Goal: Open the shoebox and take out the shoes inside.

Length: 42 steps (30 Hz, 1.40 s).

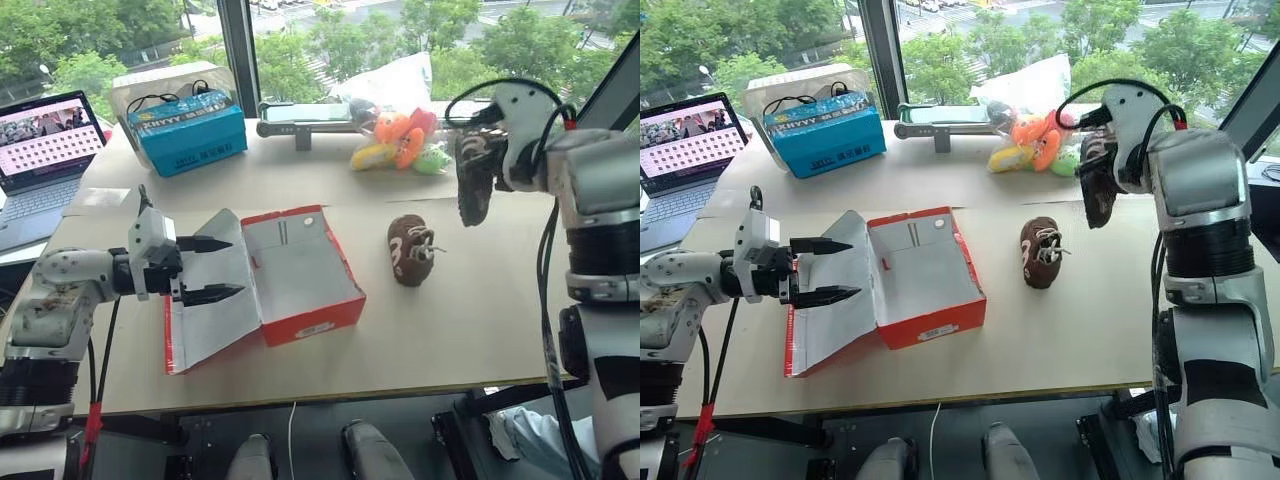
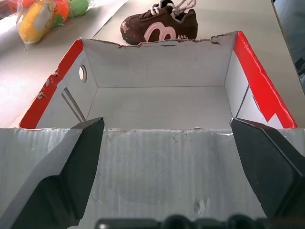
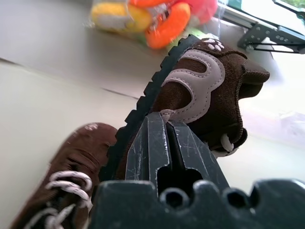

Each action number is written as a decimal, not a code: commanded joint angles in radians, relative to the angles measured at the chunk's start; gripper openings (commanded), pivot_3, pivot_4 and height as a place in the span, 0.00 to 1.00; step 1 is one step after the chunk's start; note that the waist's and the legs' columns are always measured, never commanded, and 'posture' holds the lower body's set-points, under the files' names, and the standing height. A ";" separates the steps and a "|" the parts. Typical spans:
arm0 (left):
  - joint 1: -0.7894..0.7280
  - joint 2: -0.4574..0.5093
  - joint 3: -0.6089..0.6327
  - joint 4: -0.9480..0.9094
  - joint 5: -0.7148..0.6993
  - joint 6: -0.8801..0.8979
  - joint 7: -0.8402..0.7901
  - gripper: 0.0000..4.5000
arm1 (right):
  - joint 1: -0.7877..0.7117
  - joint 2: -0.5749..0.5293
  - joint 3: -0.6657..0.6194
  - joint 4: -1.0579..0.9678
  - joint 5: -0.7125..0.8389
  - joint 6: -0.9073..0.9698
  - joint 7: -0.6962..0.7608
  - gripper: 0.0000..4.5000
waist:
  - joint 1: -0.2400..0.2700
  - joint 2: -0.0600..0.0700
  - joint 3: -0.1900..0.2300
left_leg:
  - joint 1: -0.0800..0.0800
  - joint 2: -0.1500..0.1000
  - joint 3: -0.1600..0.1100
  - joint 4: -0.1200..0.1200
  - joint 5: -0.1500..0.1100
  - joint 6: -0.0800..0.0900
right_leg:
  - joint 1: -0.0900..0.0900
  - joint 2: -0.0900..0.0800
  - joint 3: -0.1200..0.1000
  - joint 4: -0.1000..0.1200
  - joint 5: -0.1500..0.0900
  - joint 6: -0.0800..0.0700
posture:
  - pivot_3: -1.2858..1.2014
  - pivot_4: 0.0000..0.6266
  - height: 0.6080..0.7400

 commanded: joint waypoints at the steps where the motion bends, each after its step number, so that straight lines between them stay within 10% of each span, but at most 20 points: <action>1: -0.005 0.004 0.010 -0.023 -0.004 -0.012 0.002 1.00 | -0.011 -0.032 -0.017 -0.058 0.001 -0.005 0.001 0.01 | 0.003 0.000 0.000 | 0.000 0.000 0.000 0.000 0.000 0.000 | 0.000 0.000 0.000 0.000 0.000 0.000 | 0.52 0.24 1.00; 29: 0.029 0.011 0.029 -0.067 -0.022 0.011 0.022 1.00 | 0.357 -0.032 0.326 -0.008 -0.221 -0.262 -0.007 0.01 | 0.009 -0.001 -0.001 | 0.001 -0.001 0.000 0.002 0.000 0.000 | 0.003 -0.001 0.000 0.000 0.000 0.000 | 0.52 0.24 1.00; 38: 0.030 0.012 0.033 -0.070 -0.021 0.012 0.024 1.00 | 0.360 0.120 0.283 0.033 -0.221 -0.253 -0.025 0.01 | 0.010 -0.004 -0.002 | 0.012 0.000 0.000 0.006 0.000 0.000 | 0.018 0.000 -0.001 -0.002 -0.004 0.008 | 0.52 0.24 1.00; 42: 0.032 0.012 0.035 -0.071 -0.020 0.011 0.024 1.00 | 0.352 0.143 0.205 0.048 -0.216 -0.235 -0.039 0.35 | -0.001 -0.005 -0.003 | 0.017 0.000 0.000 0.005 0.000 0.000 | 0.021 0.000 0.000 -0.002 -0.004 0.008 | 0.52 0.24 1.00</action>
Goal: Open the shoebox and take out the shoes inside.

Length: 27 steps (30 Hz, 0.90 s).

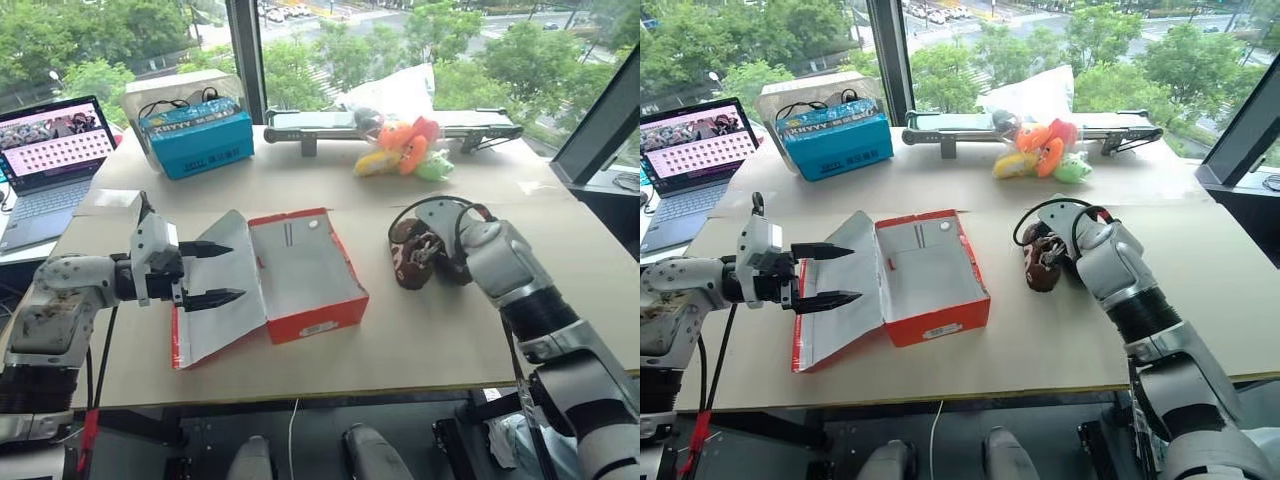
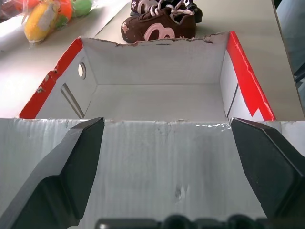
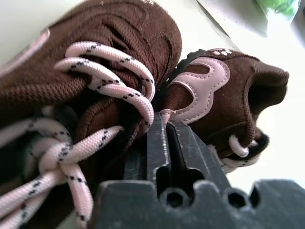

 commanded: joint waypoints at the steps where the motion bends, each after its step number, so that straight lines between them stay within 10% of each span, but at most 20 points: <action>1: -0.004 0.013 0.030 -0.029 -0.017 -0.010 0.002 1.00 | -0.001 -0.001 -0.061 0.002 0.014 0.026 0.003 0.43 | 0.000 0.000 0.000 | 0.000 0.000 0.000 0.000 0.000 0.000 | 0.000 0.000 0.000 0.000 0.000 0.000 | 0.52 0.24 1.00; 4: -0.005 0.013 0.031 -0.027 -0.015 -0.011 0.004 1.00 | -0.021 -0.022 -0.100 -0.040 0.016 0.063 0.014 0.64 | 0.003 0.000 0.000 | 0.000 0.000 0.000 -0.002 0.000 0.000 | -0.001 0.000 0.000 0.000 0.000 0.000 | 0.52 0.24 1.00; 18: 0.024 -0.010 0.065 -0.036 -0.022 -0.003 0.074 1.00 | -0.126 -0.146 -0.302 -0.337 0.168 0.350 0.109 0.64 | 0.004 0.001 0.002 | -0.002 0.000 0.000 -0.004 0.000 0.000 | -0.003 0.000 0.000 -0.001 -0.001 -0.001 | 0.52 0.24 1.00; 27: 0.103 -0.162 0.300 -0.091 0.046 0.139 0.665 1.00 | 0.207 0.048 -0.661 -0.828 0.313 0.258 0.047 0.64 | 0.009 -0.001 0.001 | -0.002 0.000 -0.003 -0.006 0.000 0.000 | -0.002 0.000 -0.002 -0.001 -0.002 0.000 | 0.52 0.24 1.00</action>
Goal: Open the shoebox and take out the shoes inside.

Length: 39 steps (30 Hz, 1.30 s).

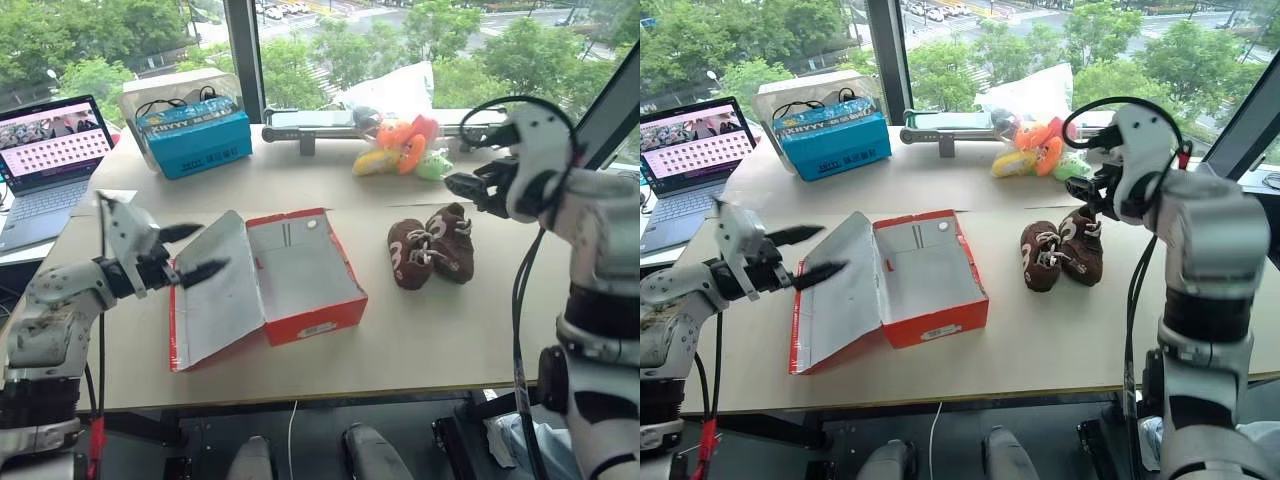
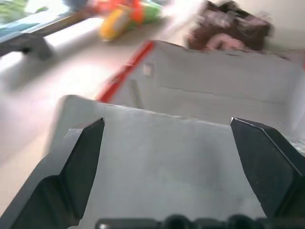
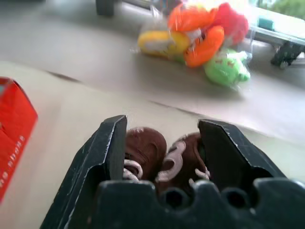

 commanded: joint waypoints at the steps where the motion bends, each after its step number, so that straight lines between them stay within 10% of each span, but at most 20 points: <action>1: 0.034 -0.043 0.104 -0.063 0.036 0.042 0.221 1.00 | 0.110 0.066 -0.104 -0.207 0.054 -0.038 -0.034 0.64 | -0.001 0.000 0.000 | -0.001 -0.001 0.001 0.000 0.000 0.000 | -0.001 -0.001 0.001 0.000 0.000 0.000 | 0.52 0.24 1.00; 8: 0.179 -0.151 0.210 -0.101 0.025 0.068 0.382 1.00 | 0.397 0.200 -0.217 -0.437 0.146 -0.041 -0.064 0.64 | 0.004 -0.001 0.000 | 0.000 -0.001 0.001 0.001 0.000 0.000 | 0.000 -0.002 0.000 0.000 0.001 0.001 | 0.52 0.24 1.00; 17: 0.201 -0.250 0.206 0.024 0.065 -0.046 0.468 1.00 | 0.754 0.200 0.039 -0.304 -0.077 -0.284 -0.312 0.64 | 0.007 -0.002 -0.001 | 0.007 -0.001 0.002 0.000 0.000 -0.001 | 0.006 -0.002 0.000 -0.004 0.000 -0.001 | 0.52 0.24 1.00; 39: 0.195 -0.274 0.107 0.080 0.089 -0.179 0.421 1.00 | 0.751 0.393 0.033 -0.056 -0.015 -0.641 -0.416 0.64 | -0.003 -0.002 -0.001 | 0.009 0.000 0.003 -0.002 0.000 -0.001 | 0.010 -0.002 0.001 -0.008 0.001 -0.001 | 0.52 0.24 1.00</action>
